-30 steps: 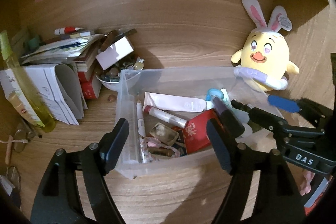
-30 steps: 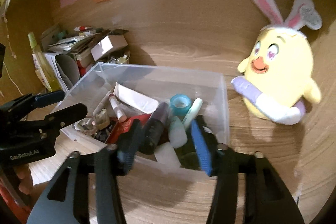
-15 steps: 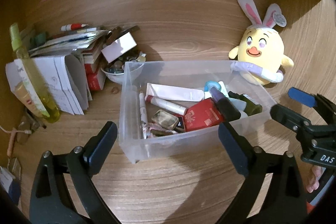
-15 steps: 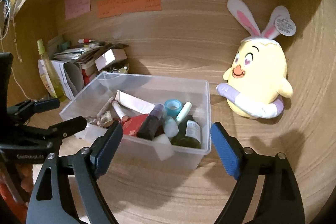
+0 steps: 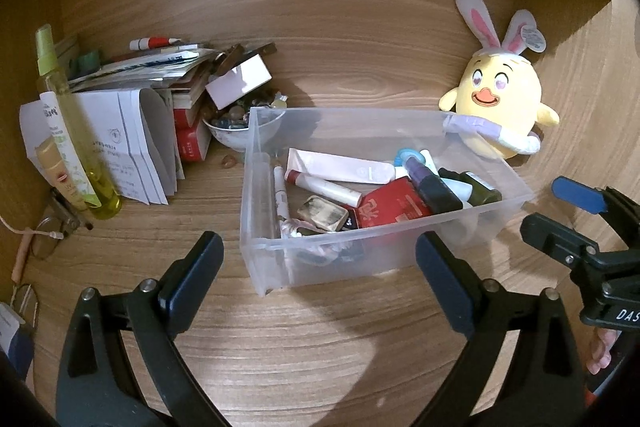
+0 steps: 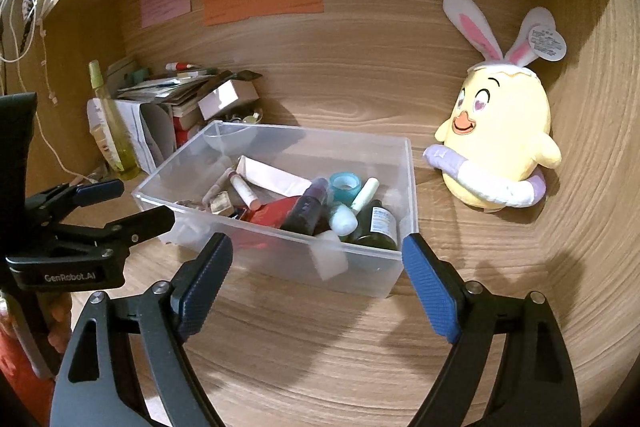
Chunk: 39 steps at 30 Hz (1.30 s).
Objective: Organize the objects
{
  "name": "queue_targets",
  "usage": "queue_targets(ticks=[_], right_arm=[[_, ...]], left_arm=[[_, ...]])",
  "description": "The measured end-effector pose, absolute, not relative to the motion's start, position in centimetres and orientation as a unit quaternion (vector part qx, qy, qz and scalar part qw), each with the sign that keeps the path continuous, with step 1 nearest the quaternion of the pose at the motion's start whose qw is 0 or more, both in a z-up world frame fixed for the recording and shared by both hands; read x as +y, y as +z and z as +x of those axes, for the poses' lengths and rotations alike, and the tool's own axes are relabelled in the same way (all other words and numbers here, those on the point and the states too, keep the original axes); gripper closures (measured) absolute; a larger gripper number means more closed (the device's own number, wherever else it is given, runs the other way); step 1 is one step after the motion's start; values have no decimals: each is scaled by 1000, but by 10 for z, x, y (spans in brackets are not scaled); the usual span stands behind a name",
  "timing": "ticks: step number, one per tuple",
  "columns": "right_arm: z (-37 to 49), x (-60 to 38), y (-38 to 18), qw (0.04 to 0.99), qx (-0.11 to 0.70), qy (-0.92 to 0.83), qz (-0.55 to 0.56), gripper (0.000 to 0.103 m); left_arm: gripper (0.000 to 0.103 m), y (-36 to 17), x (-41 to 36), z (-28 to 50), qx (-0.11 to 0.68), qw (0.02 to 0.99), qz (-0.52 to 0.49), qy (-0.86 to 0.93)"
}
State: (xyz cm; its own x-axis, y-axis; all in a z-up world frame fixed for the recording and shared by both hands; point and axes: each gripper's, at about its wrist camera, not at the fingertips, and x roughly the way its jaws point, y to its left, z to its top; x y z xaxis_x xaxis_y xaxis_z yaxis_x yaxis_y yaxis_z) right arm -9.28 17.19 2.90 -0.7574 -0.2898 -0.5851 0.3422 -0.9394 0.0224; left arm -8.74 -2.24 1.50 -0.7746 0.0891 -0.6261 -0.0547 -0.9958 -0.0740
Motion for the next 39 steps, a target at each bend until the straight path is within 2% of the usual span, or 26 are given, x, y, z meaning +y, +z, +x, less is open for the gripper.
queue_targets(ticks=[39], right_arm=[[-98, 180, 23, 173, 14, -932, 319, 18]], left_arm=[[5, 20, -13, -84, -21, 53, -320, 946]])
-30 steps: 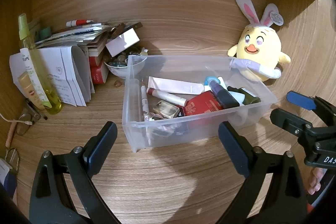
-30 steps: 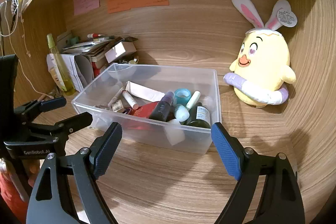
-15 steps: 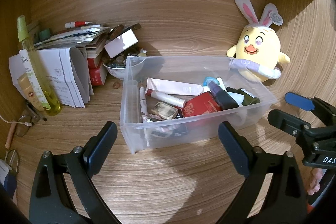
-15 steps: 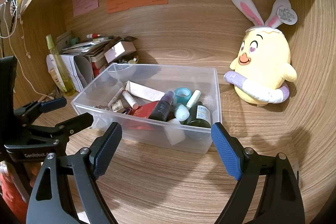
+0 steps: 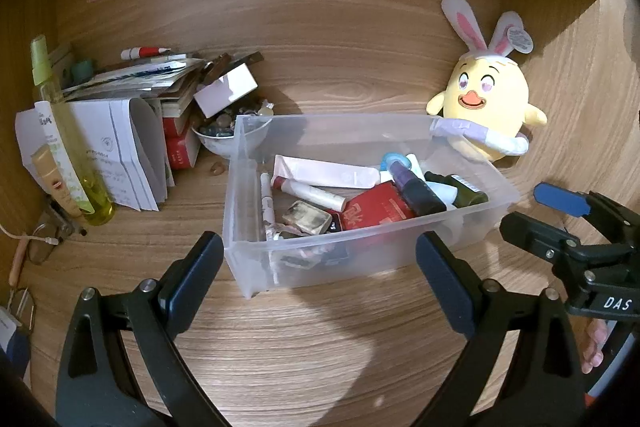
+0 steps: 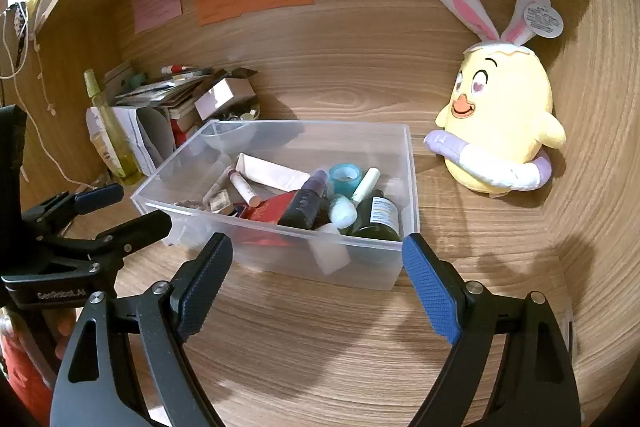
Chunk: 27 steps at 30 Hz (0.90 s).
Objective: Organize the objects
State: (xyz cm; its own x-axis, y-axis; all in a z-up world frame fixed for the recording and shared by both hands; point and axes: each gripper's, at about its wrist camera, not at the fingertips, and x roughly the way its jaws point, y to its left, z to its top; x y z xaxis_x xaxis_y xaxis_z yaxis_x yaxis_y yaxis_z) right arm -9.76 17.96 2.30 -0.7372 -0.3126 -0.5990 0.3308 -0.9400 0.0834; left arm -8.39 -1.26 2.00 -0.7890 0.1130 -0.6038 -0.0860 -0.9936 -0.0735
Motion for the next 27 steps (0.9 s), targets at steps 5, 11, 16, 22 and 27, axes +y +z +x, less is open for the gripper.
queue_targets(ticks=[5, 11, 16, 22, 27], right_arm=[[-98, 181, 23, 171, 10, -932, 320, 18], [-98, 182, 22, 171, 9, -931, 321, 18], [-98, 182, 21, 173, 2, -930, 324, 18], [-99, 181, 21, 173, 2, -929, 326, 18], [-99, 179, 20, 173, 3, -929, 328, 18]], left_arm=[[5, 20, -12, -83, -26, 60, -320, 945], [5, 19, -10, -82, -24, 64, -320, 945], [5, 18, -9, -82, -22, 67, -323, 944], [5, 15, -9, -83, -29, 76, -333, 939], [5, 15, -9, -83, -32, 81, -333, 939]])
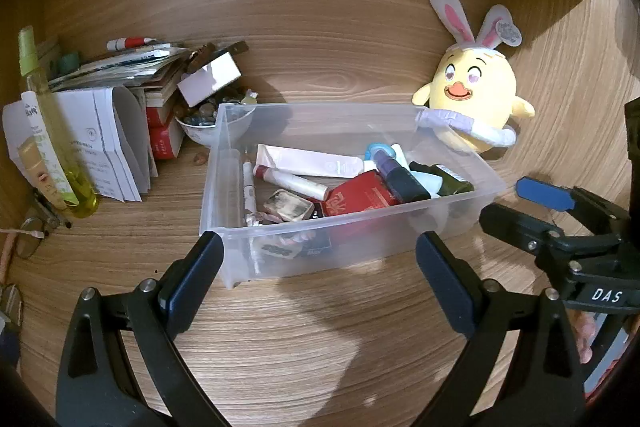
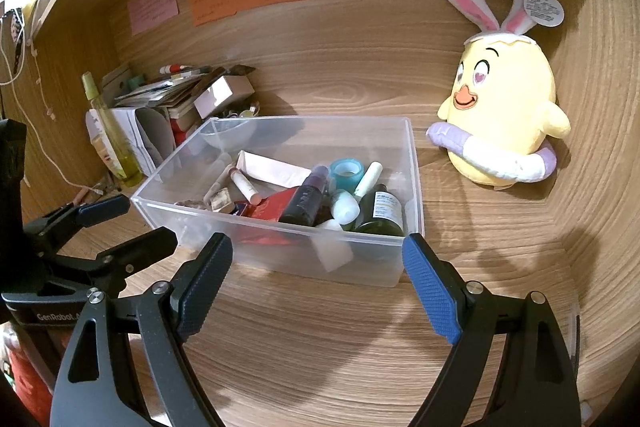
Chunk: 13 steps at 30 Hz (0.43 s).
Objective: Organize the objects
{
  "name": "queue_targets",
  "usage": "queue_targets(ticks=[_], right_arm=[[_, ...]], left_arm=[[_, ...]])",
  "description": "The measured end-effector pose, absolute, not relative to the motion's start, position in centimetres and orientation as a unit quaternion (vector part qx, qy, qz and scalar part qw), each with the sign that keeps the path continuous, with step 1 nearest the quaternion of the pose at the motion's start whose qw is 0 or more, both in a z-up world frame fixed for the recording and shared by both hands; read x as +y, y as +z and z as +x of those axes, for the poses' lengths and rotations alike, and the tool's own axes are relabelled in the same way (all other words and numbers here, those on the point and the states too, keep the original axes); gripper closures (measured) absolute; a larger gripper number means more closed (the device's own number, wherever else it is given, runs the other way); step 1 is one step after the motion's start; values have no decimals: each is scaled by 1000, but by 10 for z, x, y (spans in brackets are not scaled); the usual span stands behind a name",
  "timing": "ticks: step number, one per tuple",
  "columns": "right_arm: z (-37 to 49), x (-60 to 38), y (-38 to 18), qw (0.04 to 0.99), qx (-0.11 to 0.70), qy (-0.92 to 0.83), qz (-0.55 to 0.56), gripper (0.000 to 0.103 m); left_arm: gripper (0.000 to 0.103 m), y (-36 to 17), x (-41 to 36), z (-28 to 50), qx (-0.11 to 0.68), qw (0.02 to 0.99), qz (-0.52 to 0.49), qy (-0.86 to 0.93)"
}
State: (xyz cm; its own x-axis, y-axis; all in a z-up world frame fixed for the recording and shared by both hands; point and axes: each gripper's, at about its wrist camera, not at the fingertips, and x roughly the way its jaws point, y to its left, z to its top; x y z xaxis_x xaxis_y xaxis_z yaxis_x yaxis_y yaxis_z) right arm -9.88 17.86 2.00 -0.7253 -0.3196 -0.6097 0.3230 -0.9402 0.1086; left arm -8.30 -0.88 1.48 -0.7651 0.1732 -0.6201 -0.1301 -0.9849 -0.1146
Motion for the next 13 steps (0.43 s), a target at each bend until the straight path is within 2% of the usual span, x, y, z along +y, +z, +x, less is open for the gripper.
queue_targets(ticks=[13], right_arm=[[-99, 170, 15, 178, 7, -925, 337, 18]], left_arm=[[5, 17, -17, -82, -39, 80, -329, 940]])
